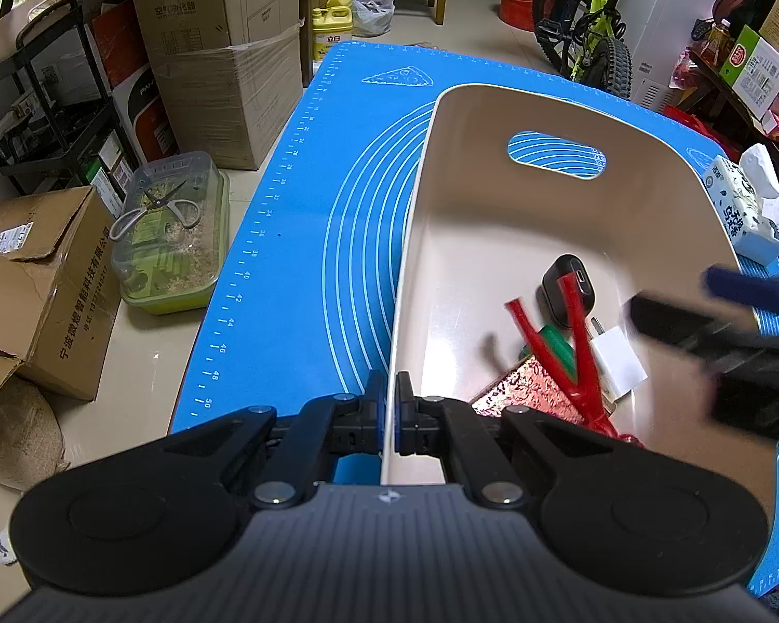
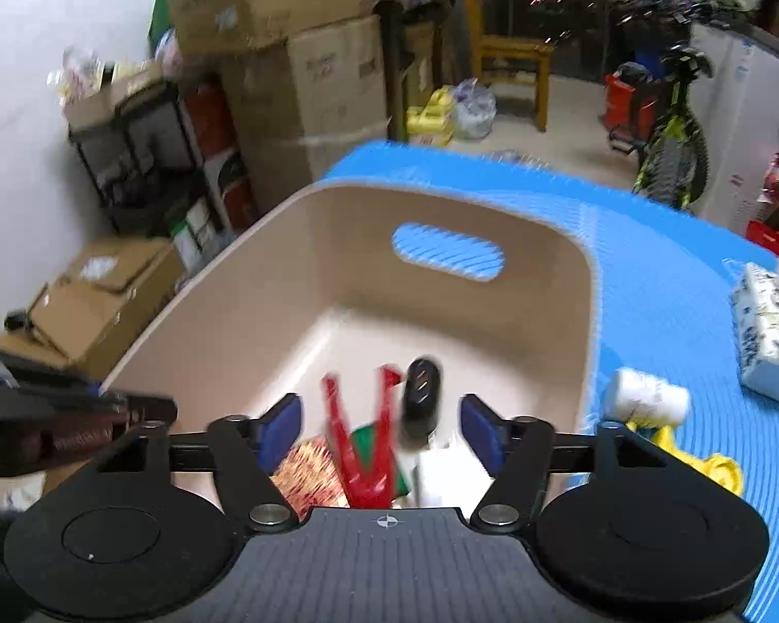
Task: Organize rigid objects
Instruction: 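Lift the red figure, carry it into the basket and release it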
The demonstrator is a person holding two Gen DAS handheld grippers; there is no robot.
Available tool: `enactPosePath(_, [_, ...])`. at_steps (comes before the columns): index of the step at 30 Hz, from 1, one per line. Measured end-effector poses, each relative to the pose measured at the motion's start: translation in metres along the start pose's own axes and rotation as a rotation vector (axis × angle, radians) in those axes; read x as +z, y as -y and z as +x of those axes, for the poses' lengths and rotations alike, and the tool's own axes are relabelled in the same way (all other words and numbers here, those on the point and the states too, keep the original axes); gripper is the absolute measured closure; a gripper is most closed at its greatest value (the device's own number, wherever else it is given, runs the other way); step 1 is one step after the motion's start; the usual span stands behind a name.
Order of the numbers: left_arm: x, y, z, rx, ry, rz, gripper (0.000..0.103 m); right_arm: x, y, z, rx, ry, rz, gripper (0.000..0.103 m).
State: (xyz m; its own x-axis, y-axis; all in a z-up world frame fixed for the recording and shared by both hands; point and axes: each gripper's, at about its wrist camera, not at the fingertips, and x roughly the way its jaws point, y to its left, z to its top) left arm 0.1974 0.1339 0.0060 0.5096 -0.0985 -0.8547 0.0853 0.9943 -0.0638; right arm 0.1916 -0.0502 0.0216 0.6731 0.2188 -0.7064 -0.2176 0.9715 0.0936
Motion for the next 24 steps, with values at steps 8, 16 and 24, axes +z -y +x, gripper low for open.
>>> enactPosePath(8, [0.0, 0.001, 0.0, 0.0, 0.0, 0.0, 0.098, 0.009, 0.051, -0.036, -0.082, 0.127, 0.119, 0.014])
enactPosePath(16, [0.0, 0.001, 0.0, 0.0, 0.0, 0.0, 0.098, 0.001, 0.103, -0.04, -0.23, 0.168, 0.146, 0.013])
enactPosePath(24, [0.0, 0.001, 0.0, 0.004, 0.0, 0.001, 0.098, -0.029, 0.173, -0.02, -0.301, 0.153, 0.218, 0.013])
